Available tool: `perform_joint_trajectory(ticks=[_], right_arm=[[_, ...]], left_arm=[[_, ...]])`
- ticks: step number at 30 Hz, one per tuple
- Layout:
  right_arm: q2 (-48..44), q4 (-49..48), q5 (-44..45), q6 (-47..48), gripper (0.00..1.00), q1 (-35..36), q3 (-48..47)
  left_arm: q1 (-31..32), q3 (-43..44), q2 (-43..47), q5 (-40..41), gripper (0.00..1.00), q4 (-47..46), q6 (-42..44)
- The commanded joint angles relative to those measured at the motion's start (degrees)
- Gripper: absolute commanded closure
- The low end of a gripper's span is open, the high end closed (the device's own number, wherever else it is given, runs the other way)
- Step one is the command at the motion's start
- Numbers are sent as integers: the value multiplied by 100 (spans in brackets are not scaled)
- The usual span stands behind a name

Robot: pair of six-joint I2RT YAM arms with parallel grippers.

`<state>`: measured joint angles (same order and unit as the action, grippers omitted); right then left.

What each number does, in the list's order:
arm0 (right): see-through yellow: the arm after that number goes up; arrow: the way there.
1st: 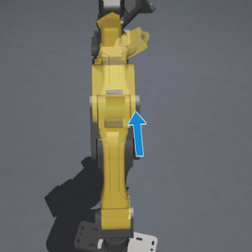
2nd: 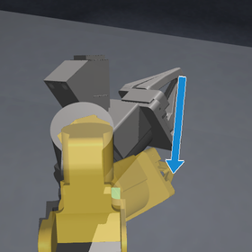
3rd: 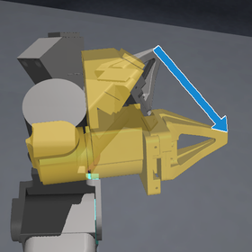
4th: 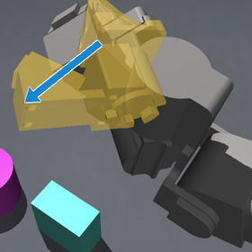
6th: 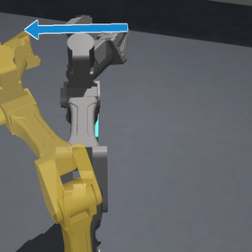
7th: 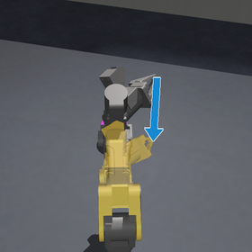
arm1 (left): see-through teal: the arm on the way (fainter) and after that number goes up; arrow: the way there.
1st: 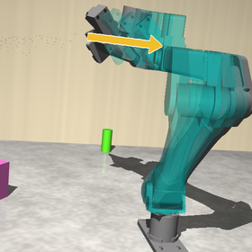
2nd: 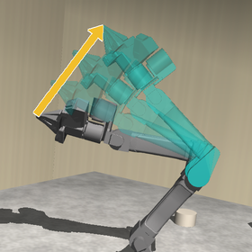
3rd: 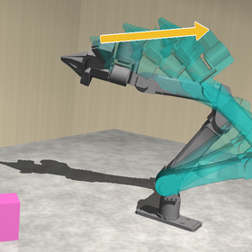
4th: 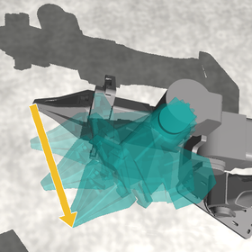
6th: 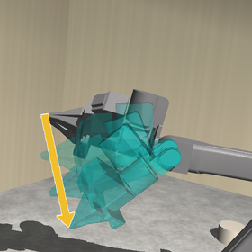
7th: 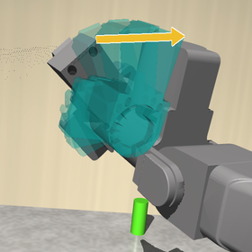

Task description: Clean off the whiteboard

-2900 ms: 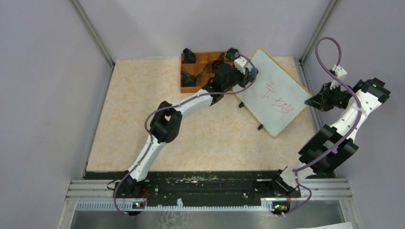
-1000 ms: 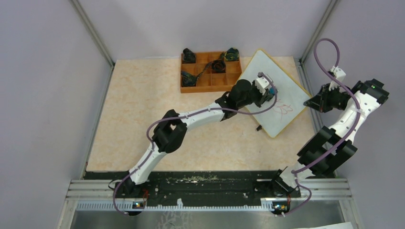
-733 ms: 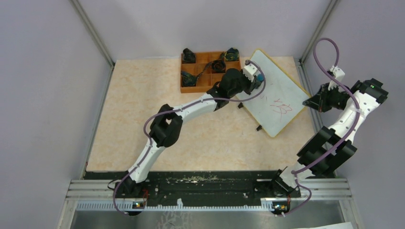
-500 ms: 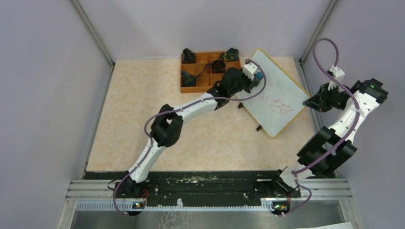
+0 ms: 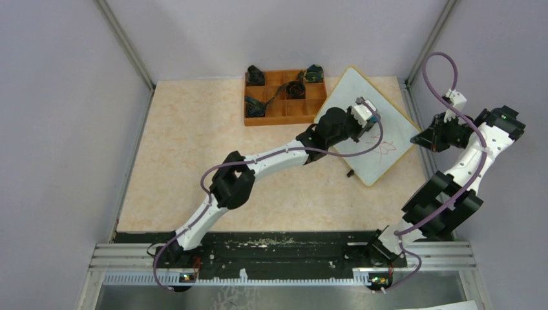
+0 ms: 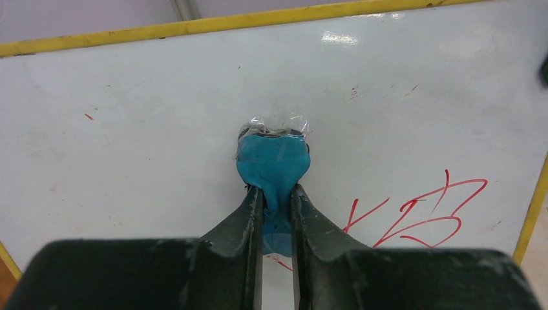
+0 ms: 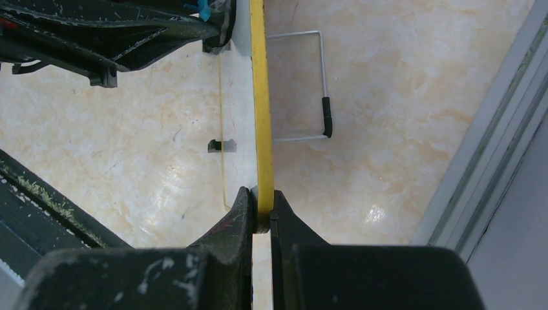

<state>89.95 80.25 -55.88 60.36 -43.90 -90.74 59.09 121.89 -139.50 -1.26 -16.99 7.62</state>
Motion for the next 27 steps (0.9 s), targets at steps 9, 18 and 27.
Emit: perform_joint_trajectory(ticks=[9,18,27], right_arm=[[-39,571,631,661,100,370,390],[13,571,581,641,100,378,350],[-28,571,631,659,100,389,402]], left_arm=[[-639,-203,-29,-86,98,154,-127],[-952,-1131,388,-264,98,-125,-450],[-188,-1435,318,-303,98,-435,-593]])
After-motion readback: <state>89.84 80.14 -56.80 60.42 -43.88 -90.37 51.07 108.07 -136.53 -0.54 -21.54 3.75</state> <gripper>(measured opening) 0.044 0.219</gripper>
